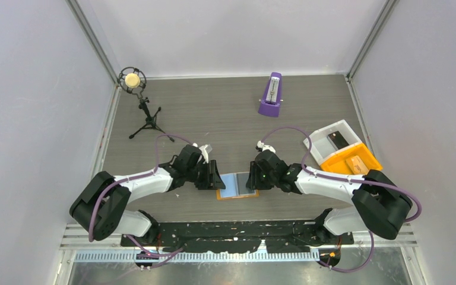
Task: Take the credit cards out of the card holder
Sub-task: Remove the credit card from the card holder.
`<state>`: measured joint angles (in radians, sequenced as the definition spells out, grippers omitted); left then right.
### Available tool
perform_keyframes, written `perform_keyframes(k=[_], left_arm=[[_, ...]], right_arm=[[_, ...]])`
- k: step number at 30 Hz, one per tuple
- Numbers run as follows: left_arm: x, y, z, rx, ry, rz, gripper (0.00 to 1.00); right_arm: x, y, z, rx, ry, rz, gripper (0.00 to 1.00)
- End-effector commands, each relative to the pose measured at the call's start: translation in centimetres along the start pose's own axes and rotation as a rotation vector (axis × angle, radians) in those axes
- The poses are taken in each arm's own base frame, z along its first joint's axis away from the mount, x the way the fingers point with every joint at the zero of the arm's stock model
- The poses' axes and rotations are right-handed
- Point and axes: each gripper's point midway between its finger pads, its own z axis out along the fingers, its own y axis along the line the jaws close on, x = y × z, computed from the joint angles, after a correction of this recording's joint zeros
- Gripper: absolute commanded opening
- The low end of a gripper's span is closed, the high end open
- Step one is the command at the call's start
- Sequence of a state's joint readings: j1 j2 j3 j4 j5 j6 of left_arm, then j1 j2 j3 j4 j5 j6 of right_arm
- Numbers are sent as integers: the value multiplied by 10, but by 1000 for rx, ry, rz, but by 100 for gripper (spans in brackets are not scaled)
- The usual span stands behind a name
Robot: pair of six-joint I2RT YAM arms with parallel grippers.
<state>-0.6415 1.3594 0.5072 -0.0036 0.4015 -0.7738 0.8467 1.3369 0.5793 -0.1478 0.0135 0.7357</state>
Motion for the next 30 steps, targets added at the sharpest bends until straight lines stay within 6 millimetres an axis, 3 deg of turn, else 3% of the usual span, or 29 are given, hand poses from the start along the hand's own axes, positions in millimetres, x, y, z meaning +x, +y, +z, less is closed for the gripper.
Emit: perform_keyframes(k=[1,6,21,30], left_arm=[[-4,-3,2,16,-20,37,46],[-3,-4,2,18,-20,39,46],[-1,-5,3,21,-12,44,46],[-2,-7,1,24,-17,48,46]], right_arm=[[-14,11,-4,-47,-55,-8,40],[-11,9,0,-34,-40,-5,41],[-21,49,-9,-225,-57,3,39],[-27,62,-15,-279,-71,18,37]])
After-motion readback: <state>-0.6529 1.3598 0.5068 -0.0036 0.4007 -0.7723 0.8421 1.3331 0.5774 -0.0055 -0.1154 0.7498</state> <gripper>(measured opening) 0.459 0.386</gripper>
